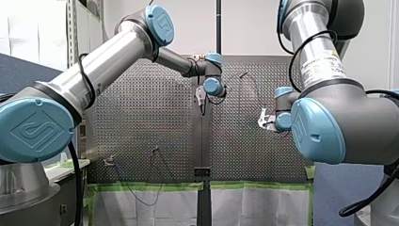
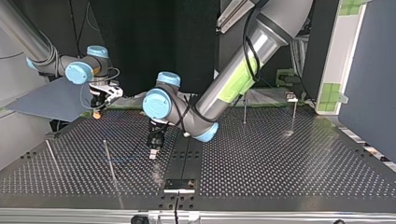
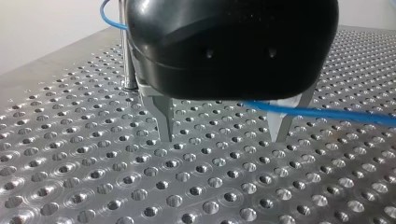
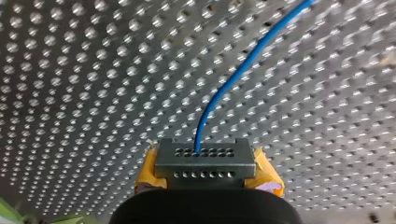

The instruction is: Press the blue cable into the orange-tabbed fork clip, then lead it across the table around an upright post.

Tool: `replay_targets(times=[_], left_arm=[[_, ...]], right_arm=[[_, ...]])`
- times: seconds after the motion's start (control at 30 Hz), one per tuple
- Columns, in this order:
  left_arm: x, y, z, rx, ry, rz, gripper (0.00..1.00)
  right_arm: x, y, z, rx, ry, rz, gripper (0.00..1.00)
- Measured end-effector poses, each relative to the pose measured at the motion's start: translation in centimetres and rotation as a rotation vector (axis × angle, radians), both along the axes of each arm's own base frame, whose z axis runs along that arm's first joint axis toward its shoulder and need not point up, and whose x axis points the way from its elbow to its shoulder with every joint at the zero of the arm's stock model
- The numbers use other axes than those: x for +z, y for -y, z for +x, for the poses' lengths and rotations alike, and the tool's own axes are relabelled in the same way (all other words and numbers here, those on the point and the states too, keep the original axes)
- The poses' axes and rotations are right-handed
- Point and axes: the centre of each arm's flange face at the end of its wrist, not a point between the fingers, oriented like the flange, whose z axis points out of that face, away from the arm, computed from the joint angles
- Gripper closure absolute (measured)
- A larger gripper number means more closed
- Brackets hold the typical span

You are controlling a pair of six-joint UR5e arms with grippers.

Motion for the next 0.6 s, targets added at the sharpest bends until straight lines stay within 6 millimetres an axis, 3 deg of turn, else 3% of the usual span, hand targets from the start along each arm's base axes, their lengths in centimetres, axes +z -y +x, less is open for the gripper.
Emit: replay_targets(times=[0.6], left_arm=[[0.1, -0.1, 0.0, 0.019, 0.0, -0.001, 0.01]], right_arm=[[-11.2, 0.9, -3.1, -0.057, 0.018, 0.061, 1.0]])
